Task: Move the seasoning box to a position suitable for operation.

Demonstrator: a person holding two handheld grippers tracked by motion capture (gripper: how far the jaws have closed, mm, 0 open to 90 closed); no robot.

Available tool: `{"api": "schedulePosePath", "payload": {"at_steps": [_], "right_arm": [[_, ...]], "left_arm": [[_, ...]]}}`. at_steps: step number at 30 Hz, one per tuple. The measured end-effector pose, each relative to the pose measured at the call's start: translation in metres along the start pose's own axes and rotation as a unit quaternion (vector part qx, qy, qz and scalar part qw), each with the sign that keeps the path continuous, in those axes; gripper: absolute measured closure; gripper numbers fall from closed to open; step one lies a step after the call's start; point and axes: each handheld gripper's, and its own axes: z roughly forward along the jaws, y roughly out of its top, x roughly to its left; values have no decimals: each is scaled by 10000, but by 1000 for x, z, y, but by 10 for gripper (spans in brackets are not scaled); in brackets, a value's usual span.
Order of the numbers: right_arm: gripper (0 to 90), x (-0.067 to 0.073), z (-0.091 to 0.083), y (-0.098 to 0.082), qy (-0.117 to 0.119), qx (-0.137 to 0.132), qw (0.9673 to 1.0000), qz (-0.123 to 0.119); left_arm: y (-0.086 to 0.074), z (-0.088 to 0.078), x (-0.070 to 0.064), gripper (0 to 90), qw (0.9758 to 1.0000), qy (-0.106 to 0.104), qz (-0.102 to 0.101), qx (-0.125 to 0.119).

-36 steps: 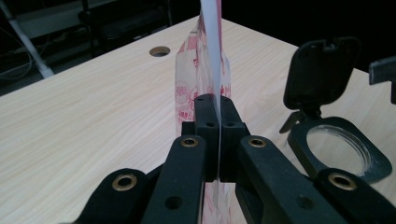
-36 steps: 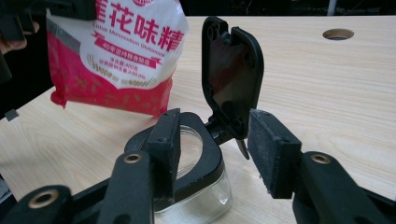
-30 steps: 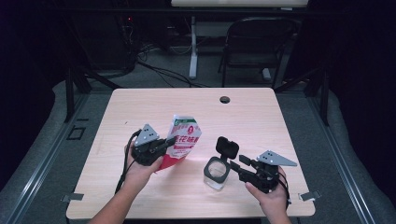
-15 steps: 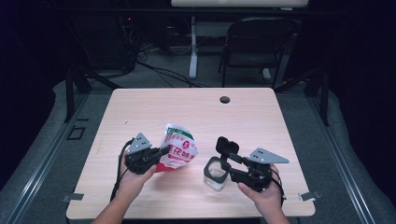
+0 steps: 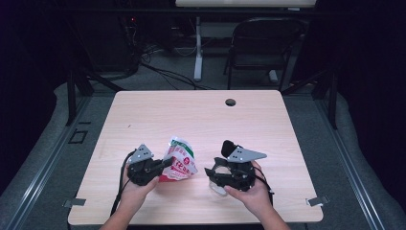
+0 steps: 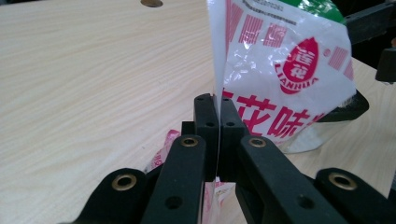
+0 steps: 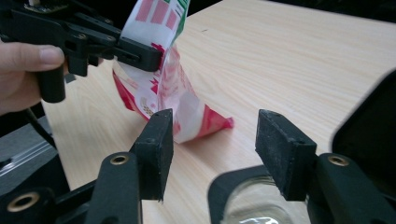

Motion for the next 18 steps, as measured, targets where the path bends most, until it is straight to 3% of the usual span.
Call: {"api": "schedulePosePath", "payload": {"at_steps": [9,18], "right_arm": [[481,9,15,7,396,83,9992,-43],[508,12,25,9,547,155,9984,-39]], "left_arm": [[-6,4,-5,900,9999,-48,-25,93],[-8,3,-4,900,9999,-56,-148,65]]}}
